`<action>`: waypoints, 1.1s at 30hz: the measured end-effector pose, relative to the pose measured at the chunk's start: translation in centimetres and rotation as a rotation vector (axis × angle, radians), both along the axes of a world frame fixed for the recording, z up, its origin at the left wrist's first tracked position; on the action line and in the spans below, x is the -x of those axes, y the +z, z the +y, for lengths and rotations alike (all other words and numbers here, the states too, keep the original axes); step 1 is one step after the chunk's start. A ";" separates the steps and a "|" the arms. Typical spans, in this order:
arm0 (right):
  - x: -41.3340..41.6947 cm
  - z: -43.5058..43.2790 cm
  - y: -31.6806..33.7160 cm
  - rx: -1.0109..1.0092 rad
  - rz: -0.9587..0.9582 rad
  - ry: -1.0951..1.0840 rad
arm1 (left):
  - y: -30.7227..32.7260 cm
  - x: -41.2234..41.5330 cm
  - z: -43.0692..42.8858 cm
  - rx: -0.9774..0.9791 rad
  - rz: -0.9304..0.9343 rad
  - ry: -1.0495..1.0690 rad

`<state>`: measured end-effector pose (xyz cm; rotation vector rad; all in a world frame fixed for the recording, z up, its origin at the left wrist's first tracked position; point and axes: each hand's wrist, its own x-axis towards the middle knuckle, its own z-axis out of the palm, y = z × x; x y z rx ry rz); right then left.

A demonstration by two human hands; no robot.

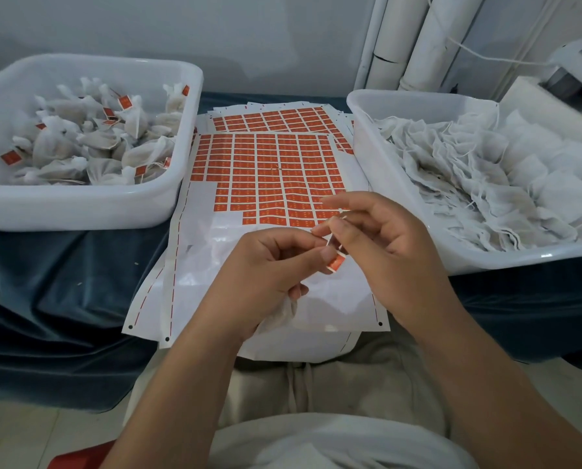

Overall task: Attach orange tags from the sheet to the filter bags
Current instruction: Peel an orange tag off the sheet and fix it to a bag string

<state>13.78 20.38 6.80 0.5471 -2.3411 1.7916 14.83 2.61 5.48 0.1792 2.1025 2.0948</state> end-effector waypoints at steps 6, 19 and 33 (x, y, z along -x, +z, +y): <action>0.1 -0.3 0.1 -0.065 -0.176 -0.022 | -0.3 -0.1 0.3 -0.006 0.140 0.125; 0.0 -0.1 -0.4 -0.312 0.060 0.011 | -0.3 0.0 0.3 -0.027 0.134 0.156; -0.4 -0.8 -0.6 -0.266 0.051 -0.015 | -0.4 -0.1 0.2 -0.006 0.193 0.192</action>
